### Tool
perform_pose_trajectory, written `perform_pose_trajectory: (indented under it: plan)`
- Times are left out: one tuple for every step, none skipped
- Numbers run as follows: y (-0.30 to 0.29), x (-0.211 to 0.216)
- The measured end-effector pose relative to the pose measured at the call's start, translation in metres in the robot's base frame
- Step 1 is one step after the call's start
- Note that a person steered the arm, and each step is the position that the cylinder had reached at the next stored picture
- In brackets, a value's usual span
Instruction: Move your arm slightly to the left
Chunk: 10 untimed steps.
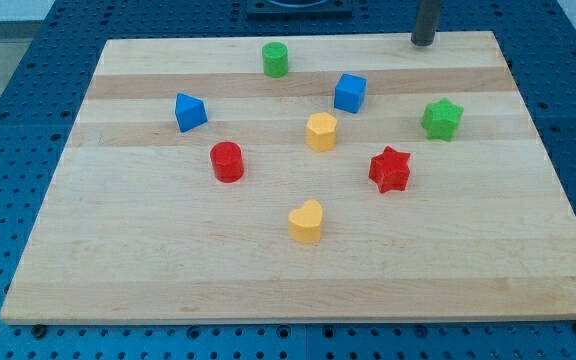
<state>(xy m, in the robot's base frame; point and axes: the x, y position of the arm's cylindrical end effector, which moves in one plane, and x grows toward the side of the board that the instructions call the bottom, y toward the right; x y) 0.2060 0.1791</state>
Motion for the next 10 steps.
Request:
perform_pose_trajectory:
  plan:
    - [-0.008,-0.003]
    - [-0.009,-0.004]
    - [-0.012,-0.004]
    - [-0.029,-0.007]
    - [-0.049,-0.007]
    - [-0.073,-0.011]
    - [-0.074,-0.014]
    - [-0.074,-0.015]
    - [-0.075,-0.014]
    - [-0.079,-0.014]
